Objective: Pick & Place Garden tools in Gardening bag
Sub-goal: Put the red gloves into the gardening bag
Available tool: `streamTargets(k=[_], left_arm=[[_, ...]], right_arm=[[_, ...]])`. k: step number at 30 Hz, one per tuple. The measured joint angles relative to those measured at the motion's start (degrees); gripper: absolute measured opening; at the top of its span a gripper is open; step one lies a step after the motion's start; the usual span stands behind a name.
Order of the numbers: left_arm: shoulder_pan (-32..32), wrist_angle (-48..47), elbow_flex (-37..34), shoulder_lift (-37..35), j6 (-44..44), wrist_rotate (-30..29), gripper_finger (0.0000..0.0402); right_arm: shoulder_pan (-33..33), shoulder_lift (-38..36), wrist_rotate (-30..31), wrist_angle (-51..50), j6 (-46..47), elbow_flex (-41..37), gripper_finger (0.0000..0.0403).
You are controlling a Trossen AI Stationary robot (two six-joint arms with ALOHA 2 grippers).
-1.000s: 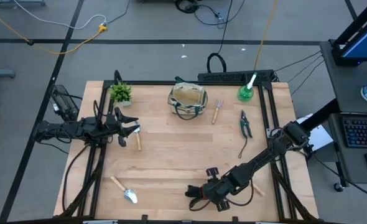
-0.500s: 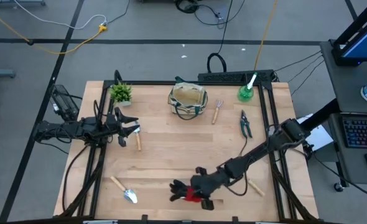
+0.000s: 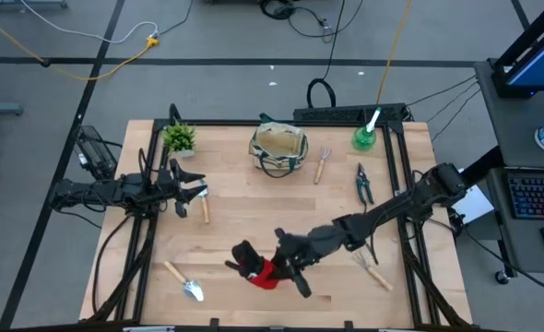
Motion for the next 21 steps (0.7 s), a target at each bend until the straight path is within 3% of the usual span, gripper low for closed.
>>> streamTargets(k=[10, 21], left_arm=[[0.01, 0.07, -0.02, 0.01, -0.03, 0.0, 0.017], [-0.01, 0.33, -0.02, 0.01, -0.1, 0.0, 0.017]], right_arm=[[-6.43, -5.68, 0.23, 1.82, -11.0, 0.02, 0.004], [-17.39, -12.06, 0.3, -8.49, -22.76, 0.11, 0.004]])
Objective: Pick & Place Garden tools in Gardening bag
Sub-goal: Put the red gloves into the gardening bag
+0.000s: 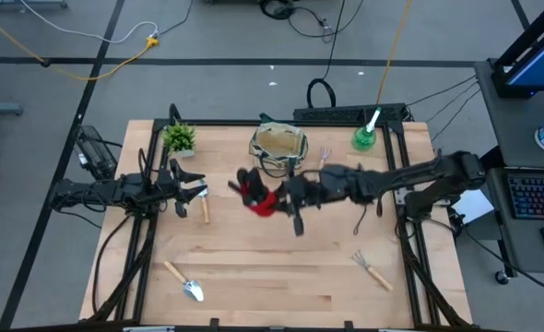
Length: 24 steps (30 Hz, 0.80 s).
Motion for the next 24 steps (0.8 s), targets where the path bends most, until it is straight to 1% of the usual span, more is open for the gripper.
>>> streamTargets(k=[6, 8, 12, 16, 21, 24], left_arm=[[0.0, 0.0, 0.0, -0.01, 0.0, 0.0, 0.017], [0.01, 0.0, 0.0, -0.01, 0.0, 0.0, 0.017], [0.0, 0.02, 0.0, 0.01, 0.0, 0.0, 0.017], [0.01, 0.02, 0.0, -0.01, 0.0, -0.01, 0.017], [0.0, 0.02, 0.0, 0.01, 0.02, 0.0, 0.017], [0.0, 0.04, 0.0, 0.01, 0.02, -0.02, 0.017]], right_arm=[[-6.31, -0.76, 0.48, -1.64, -5.71, 0.0, 0.004], [-8.07, -0.71, 2.79, -2.41, -7.7, 0.01, 0.004], [-11.16, -0.73, 8.82, -7.64, -13.79, 1.7, 0.004], [-13.98, -0.73, 12.94, -9.89, -19.19, 2.79, 0.004], [-17.04, -0.71, 18.03, -11.07, -23.03, 2.82, 0.004], [-18.62, -0.11, 19.96, -12.04, -23.75, 2.86, 0.004]])
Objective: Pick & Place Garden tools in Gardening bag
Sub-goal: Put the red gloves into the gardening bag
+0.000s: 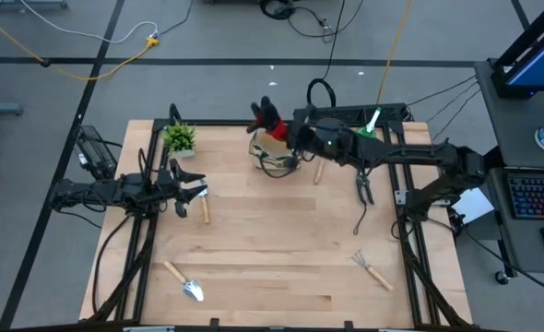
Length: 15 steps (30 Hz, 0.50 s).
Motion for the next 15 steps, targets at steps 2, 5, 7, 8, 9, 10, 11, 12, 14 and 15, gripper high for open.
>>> streamTargets(k=[2, 5, 7, 8, 9, 10, 11, 12, 14, 15], left_arm=[[0.0, 0.0, 0.0, -0.01, 0.0, 0.02, 0.017], [0.02, 0.0, 0.0, 0.0, 0.0, 0.01, 0.017], [0.0, 0.0, 0.0, -0.01, -0.01, 0.0, 0.017], [0.02, 0.0, 0.0, 0.0, 0.0, 0.02, 0.017], [0.0, 0.0, 0.0, 0.0, 0.0, 0.02, 0.017], [0.01, 0.0, 0.0, -0.01, -0.01, 0.0, 0.017], [0.0, 0.0, -0.01, 0.0, 0.0, 0.0, 0.017], [0.0, 0.0, 0.0, -0.01, 0.0, 0.02, 0.017], [0.02, 0.0, 0.0, 0.0, 0.0, 0.0, 0.017], [0.02, 0.0, 0.0, -0.02, 0.0, 0.0, 0.017]], right_arm=[[-1.14, 1.09, -0.11, -0.36, 0.2, 0.03, 0.004], [-2.53, 2.69, -0.26, -0.63, 0.44, 0.01, 0.004], [-3.29, 4.0, -0.24, -0.25, 0.59, 0.03, 0.004], [-3.64, 4.69, -0.26, -0.41, 0.87, 0.03, 0.004], [-3.96, 5.42, -0.34, -0.56, 1.15, 0.03, 0.004], [-4.28, 6.22, -0.42, -0.63, 1.5, 0.03, 0.004], [-4.57, 6.83, -0.46, -0.64, 1.89, 0.03, 0.004], [-4.89, 7.43, -0.46, -0.7, 2.12, 0.03, 0.004], [-5.34, 8.62, -0.46, -0.63, 2.17, 0.03, 0.004], [-5.5, 9.25, -0.46, -0.84, 2.19, 0.03, 0.004]])
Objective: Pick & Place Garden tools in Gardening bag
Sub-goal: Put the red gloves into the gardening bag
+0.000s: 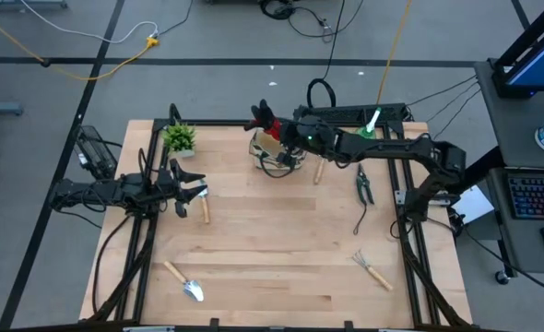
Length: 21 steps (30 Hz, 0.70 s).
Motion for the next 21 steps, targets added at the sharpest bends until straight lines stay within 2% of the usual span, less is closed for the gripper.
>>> streamTargets(k=[11, 21], left_arm=[[-0.02, 0.0, 0.0, 0.02, -0.02, 0.0, 0.017], [-0.02, 0.0, 0.0, 0.02, -0.02, 0.0, 0.017]], right_arm=[[-0.83, 5.09, -0.07, -3.45, 0.04, -0.02, 0.004], [-1.01, 5.34, -0.07, -6.91, 1.93, -0.04, 0.0044]])
